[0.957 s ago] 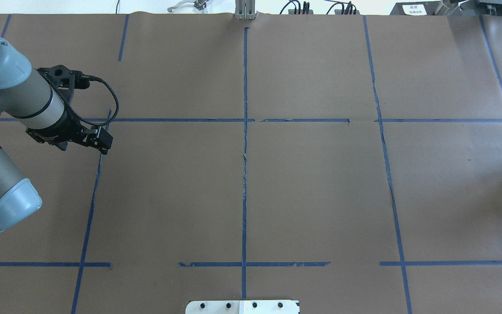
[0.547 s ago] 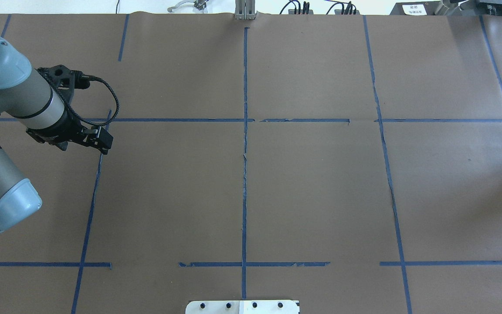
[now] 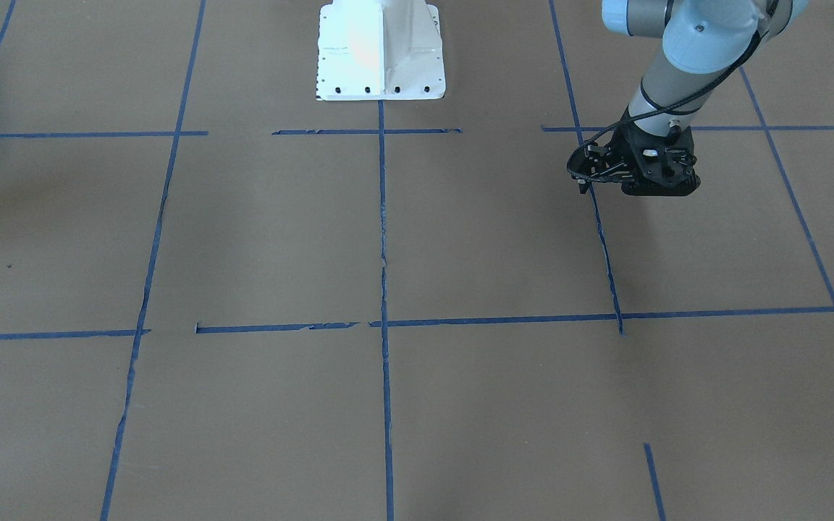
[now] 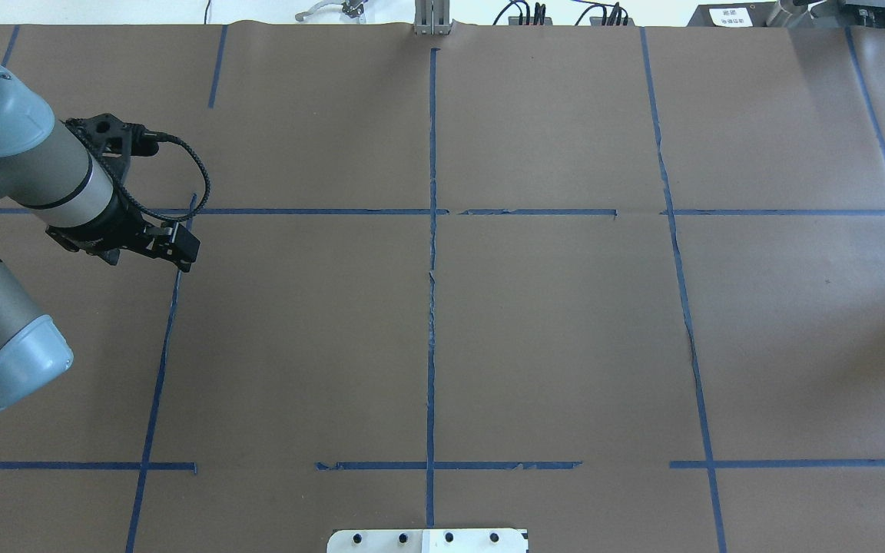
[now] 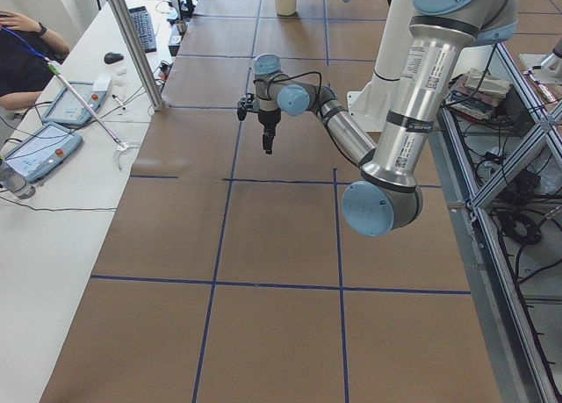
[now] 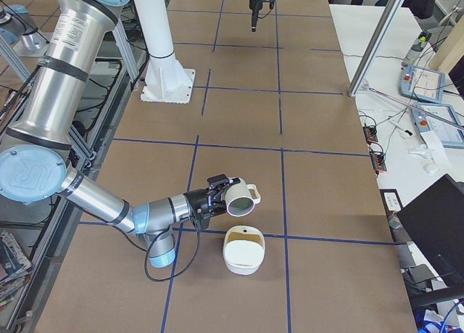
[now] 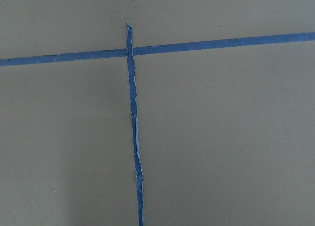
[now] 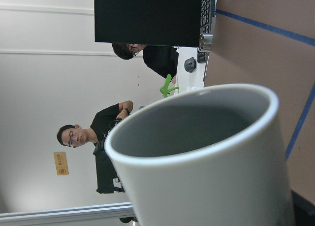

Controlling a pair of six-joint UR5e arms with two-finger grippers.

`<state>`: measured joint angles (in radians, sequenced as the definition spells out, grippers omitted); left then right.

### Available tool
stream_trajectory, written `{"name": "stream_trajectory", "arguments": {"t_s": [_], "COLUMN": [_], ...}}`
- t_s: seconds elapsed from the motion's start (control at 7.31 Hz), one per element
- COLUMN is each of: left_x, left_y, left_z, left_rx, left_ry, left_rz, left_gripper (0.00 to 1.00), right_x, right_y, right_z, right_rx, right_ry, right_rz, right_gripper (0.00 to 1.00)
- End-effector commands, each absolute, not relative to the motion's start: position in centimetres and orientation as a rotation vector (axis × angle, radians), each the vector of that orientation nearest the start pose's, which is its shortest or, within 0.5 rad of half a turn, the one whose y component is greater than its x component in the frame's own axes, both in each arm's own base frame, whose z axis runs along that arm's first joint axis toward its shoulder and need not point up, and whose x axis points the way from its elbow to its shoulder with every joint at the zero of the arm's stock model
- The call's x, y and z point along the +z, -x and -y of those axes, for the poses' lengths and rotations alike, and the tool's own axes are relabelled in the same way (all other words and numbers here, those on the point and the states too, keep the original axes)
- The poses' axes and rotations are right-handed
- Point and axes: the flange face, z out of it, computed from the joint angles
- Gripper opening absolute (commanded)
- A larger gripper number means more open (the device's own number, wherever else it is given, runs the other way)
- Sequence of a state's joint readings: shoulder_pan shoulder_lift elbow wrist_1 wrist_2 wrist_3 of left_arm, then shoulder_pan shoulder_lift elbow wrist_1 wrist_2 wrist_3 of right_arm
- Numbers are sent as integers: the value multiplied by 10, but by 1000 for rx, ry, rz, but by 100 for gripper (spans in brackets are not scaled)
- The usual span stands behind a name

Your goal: Left arm hands cup to right arm to dump lemon

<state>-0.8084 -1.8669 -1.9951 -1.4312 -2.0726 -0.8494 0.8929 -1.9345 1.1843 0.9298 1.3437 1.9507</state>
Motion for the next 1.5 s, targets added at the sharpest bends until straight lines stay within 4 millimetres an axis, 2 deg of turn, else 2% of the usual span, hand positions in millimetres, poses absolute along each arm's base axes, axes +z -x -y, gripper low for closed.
{"name": "stream_trajectory", "arguments": {"t_s": [0.0,0.27,0.55,1.09,1.37], "left_x": [326,325,324,324,325], "left_y": [-317,-316,-316,-316,-317], "left_z": [456,456,456,455,455], "left_rx": [64,63,63,65,64], "left_ry": [-47,-48,-49,-49,-47], "left_rz": [-751,-752,-753,-754,-751], "left_gripper": [100,100,100,100,100], "right_x": [711,708,707,704,703], "right_y": [-1,-15,-16,-14,-23], "right_z": [267,279,290,296,294], "right_rx": [1266,1439,1516,1633,1714], "right_ry": [-549,-447,-370,-157,-64], "right_rz": [1864,1987,2057,2170,2259], "right_gripper": [1,2,3,4,7]}}
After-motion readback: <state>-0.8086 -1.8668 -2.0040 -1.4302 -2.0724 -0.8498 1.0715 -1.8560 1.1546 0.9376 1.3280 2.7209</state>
